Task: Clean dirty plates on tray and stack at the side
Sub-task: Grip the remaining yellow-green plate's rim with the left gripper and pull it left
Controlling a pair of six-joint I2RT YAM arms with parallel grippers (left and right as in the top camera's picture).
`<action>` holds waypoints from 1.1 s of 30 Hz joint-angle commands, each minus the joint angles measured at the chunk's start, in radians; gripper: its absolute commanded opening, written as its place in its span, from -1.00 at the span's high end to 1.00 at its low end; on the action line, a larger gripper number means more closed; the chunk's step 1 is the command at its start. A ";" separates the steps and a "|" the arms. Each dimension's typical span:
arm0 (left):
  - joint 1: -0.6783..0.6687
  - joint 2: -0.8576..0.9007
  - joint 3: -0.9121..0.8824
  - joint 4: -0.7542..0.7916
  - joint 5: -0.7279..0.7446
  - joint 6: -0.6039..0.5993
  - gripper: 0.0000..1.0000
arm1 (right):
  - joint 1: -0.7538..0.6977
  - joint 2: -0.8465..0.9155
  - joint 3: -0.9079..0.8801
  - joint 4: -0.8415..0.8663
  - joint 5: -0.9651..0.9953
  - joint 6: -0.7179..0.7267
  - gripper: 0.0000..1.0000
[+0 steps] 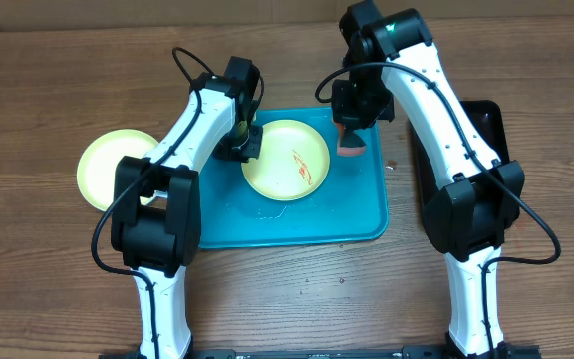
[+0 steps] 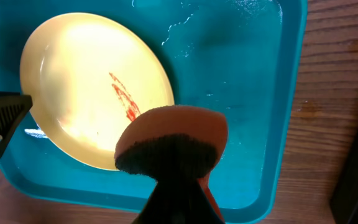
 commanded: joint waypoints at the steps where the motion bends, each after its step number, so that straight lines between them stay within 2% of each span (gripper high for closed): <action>1: 0.008 -0.026 0.019 -0.015 0.004 0.017 0.68 | -0.013 -0.056 0.002 -0.003 0.001 -0.007 0.93; 5: 0.023 -0.154 0.019 -0.018 0.006 -0.031 0.54 | -0.014 -0.056 -0.020 -0.007 0.001 -0.008 0.92; 9: 0.038 -0.313 0.019 -0.028 0.034 -0.077 0.26 | -0.014 -0.056 -0.024 0.002 0.001 -0.007 0.91; 10: 0.039 -0.347 0.018 -0.040 0.038 -0.101 0.24 | -0.014 -0.056 -0.024 0.006 0.001 -0.007 0.91; 14: 0.032 -0.406 0.013 -0.118 0.029 -0.224 0.48 | -0.014 -0.056 -0.024 0.007 0.001 -0.007 0.91; 19: 0.011 -0.411 -0.049 -0.113 -0.005 -0.314 0.50 | -0.014 -0.056 -0.024 -0.002 0.001 -0.008 0.91; 24: 0.014 -0.411 -0.176 -0.022 -0.011 -0.472 0.41 | -0.014 -0.056 -0.024 -0.002 0.002 -0.008 0.90; 27: 0.027 -0.411 -0.279 0.092 0.019 -0.589 0.08 | -0.014 -0.056 -0.024 0.003 0.002 -0.008 0.90; 28: 0.027 -0.411 -0.311 0.139 0.045 -0.607 -0.07 | -0.014 -0.056 -0.024 0.006 0.002 -0.008 0.90; 29: 0.026 -0.411 -0.341 0.190 0.073 -0.615 -0.13 | -0.014 -0.056 -0.024 0.008 0.002 -0.008 0.90; 31: 0.024 -0.410 -0.385 0.271 0.123 -0.615 -0.13 | -0.014 -0.056 -0.024 0.011 0.002 -0.008 0.90; 33: 0.020 -0.410 -0.426 0.332 0.144 -0.615 -0.03 | -0.014 -0.056 -0.024 0.013 0.001 -0.008 0.90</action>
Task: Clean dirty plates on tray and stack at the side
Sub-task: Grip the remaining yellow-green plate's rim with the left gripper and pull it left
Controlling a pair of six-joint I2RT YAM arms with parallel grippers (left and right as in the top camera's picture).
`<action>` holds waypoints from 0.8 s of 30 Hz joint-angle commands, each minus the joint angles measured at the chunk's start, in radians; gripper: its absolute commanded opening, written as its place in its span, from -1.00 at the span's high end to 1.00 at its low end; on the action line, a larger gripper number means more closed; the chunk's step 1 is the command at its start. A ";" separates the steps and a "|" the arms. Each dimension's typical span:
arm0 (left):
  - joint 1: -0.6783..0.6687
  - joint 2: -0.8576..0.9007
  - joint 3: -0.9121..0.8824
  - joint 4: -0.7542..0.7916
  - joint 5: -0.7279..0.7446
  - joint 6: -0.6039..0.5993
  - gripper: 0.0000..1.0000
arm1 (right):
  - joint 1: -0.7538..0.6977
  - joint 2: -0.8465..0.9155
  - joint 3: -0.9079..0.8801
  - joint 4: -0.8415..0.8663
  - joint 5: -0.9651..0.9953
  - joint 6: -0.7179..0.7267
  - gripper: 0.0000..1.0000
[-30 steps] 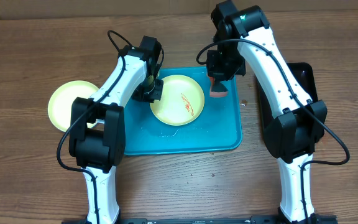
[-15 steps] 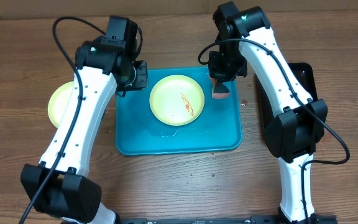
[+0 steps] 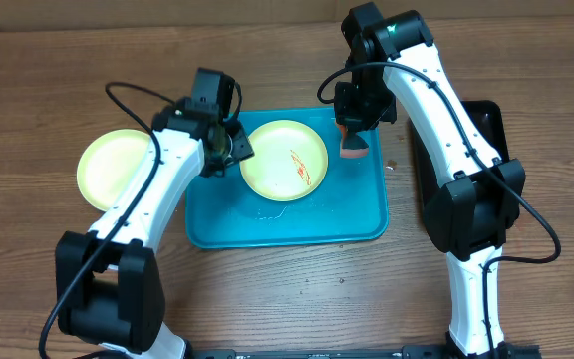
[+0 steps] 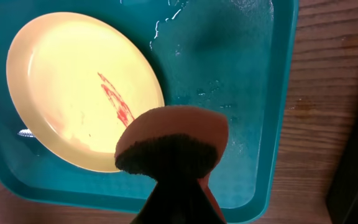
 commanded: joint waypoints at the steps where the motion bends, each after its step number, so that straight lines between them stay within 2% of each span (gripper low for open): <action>1: -0.004 0.007 -0.067 0.064 0.074 -0.067 -0.01 | -0.003 -0.056 0.000 0.005 0.000 -0.007 0.90; 4: -0.004 0.008 -0.111 0.102 0.072 -0.068 0.13 | -0.003 -0.056 0.000 0.006 0.000 -0.007 0.90; 10: -0.005 0.030 -0.142 0.129 0.067 -0.126 0.18 | -0.003 -0.056 0.000 0.011 0.000 -0.007 0.90; 19: -0.022 0.117 -0.136 0.179 0.072 -0.124 0.30 | -0.003 -0.056 0.000 0.016 0.000 -0.007 0.90; 24: -0.024 0.117 -0.135 0.241 0.074 -0.023 0.34 | -0.003 -0.056 0.000 0.018 0.000 -0.007 0.90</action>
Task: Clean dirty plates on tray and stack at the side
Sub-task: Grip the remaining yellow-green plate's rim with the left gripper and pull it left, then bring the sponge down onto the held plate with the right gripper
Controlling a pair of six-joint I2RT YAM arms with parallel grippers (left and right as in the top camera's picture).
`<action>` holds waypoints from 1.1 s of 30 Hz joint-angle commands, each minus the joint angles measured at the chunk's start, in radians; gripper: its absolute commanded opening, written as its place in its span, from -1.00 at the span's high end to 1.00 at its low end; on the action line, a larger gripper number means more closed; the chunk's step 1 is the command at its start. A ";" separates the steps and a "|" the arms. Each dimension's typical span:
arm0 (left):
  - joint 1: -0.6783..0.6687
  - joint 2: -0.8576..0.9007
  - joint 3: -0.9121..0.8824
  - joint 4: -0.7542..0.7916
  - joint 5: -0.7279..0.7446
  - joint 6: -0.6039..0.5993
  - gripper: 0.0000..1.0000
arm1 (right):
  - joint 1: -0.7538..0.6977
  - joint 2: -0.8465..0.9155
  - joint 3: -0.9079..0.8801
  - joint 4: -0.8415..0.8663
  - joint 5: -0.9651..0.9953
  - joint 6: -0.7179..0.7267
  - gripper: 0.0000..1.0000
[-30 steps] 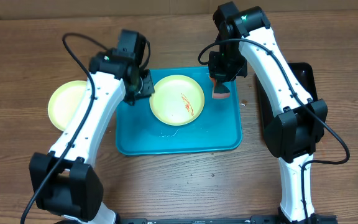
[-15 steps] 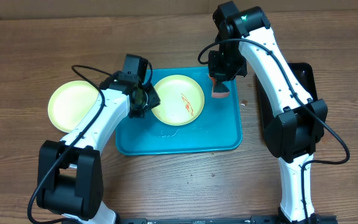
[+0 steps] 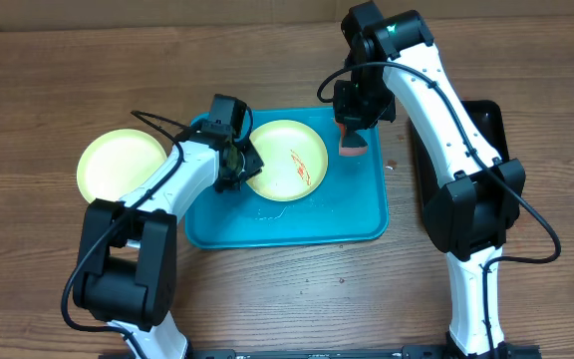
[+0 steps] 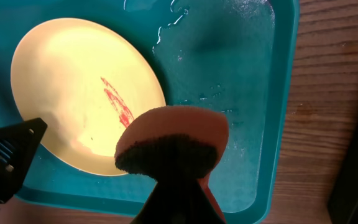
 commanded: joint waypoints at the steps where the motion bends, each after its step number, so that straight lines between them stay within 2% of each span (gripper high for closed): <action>1: -0.006 0.008 0.003 0.028 0.009 0.094 0.34 | -0.003 -0.056 0.000 0.005 0.000 -0.007 0.90; 7: -0.006 0.008 0.003 0.053 0.011 0.204 0.37 | -0.003 -0.056 0.000 0.004 0.000 -0.008 0.90; 10: -0.006 0.008 0.003 0.044 -0.007 0.296 0.49 | -0.003 -0.056 0.000 0.005 0.000 -0.007 0.90; 23: -0.005 0.047 0.003 0.047 -0.076 0.303 0.49 | -0.003 -0.056 0.000 0.005 0.000 -0.007 0.90; 30: 0.008 0.055 0.004 0.060 -0.081 0.333 0.61 | -0.003 -0.056 0.000 0.009 0.000 -0.007 0.90; 33: 0.009 0.055 0.004 0.064 -0.082 0.355 0.78 | -0.003 -0.056 0.000 0.017 0.000 -0.006 0.90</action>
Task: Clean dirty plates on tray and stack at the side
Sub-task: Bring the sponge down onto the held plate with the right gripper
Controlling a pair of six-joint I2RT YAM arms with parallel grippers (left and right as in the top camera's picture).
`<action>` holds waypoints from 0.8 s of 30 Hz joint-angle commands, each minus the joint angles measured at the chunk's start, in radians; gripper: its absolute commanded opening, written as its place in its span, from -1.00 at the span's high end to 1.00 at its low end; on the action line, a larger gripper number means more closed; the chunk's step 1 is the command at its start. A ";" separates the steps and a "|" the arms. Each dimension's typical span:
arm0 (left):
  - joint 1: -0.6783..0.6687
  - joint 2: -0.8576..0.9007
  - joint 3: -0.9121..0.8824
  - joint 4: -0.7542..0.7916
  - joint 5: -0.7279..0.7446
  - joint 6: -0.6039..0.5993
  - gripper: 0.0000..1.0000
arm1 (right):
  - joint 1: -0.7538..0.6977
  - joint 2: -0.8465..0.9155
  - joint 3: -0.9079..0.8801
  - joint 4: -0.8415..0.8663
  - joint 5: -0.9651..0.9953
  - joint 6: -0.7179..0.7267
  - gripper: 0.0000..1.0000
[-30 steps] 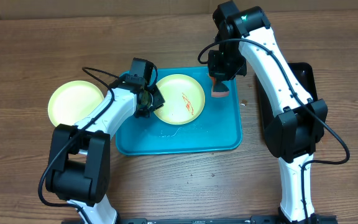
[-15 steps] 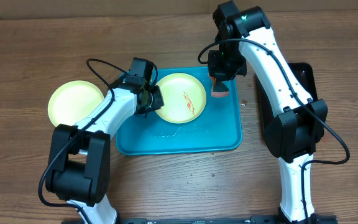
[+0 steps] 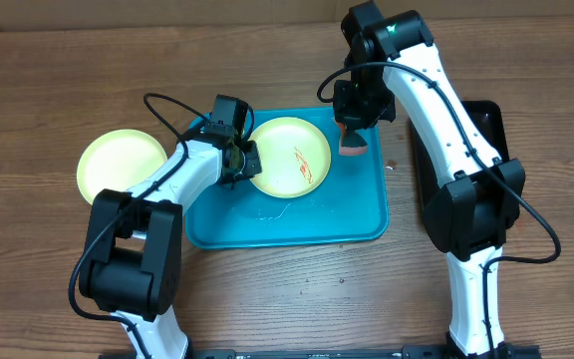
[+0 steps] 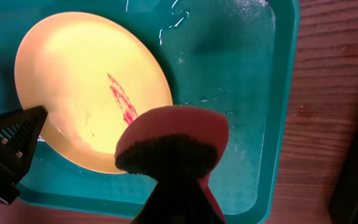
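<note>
A yellow plate (image 3: 287, 158) with a red smear (image 4: 123, 102) lies in the teal tray (image 3: 357, 224). My left gripper (image 3: 244, 162) is at the plate's left rim, and its dark finger (image 4: 11, 146) lies over that rim, shut on it. My right gripper (image 3: 352, 128) hangs over the tray's right part, just off the plate's right edge. It is shut on a pink sponge (image 4: 173, 134) with a dark scrub face. A clean yellow plate (image 3: 120, 165) sits on the table left of the tray.
Water streaks wet the tray floor (image 4: 229, 93) to the right of the plate. A black tray (image 3: 488, 125) stands at the right behind my right arm. Bare wooden table (image 3: 287, 289) runs along the front.
My left gripper has closed in on the dirty plate's left rim, and the plate has shifted slightly in the tray. The right gripper and its sponge stay where they were.
My left gripper was at the dirty plate's left rim at first. Then it stood back over the tray's left edge, clear of the plate. After that it was near the rim again, and now it is on it. The sponge hung beside the plate throughout.
</note>
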 commanded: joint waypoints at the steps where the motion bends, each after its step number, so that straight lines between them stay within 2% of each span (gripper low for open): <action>1: 0.008 0.007 0.004 0.002 -0.019 0.041 0.91 | -0.003 -0.056 0.000 0.014 -0.001 -0.007 0.90; 10: 0.064 0.007 0.004 -0.082 0.001 0.016 0.92 | 0.038 -0.051 0.000 0.056 -0.012 -0.007 0.90; 14: 0.094 0.007 0.004 -0.101 0.057 0.013 0.92 | 0.073 -0.051 -0.023 0.112 -0.012 -0.007 0.90; 24: 0.105 0.007 0.004 -0.156 0.144 0.014 0.92 | 0.142 -0.051 -0.246 0.292 -0.012 -0.007 0.90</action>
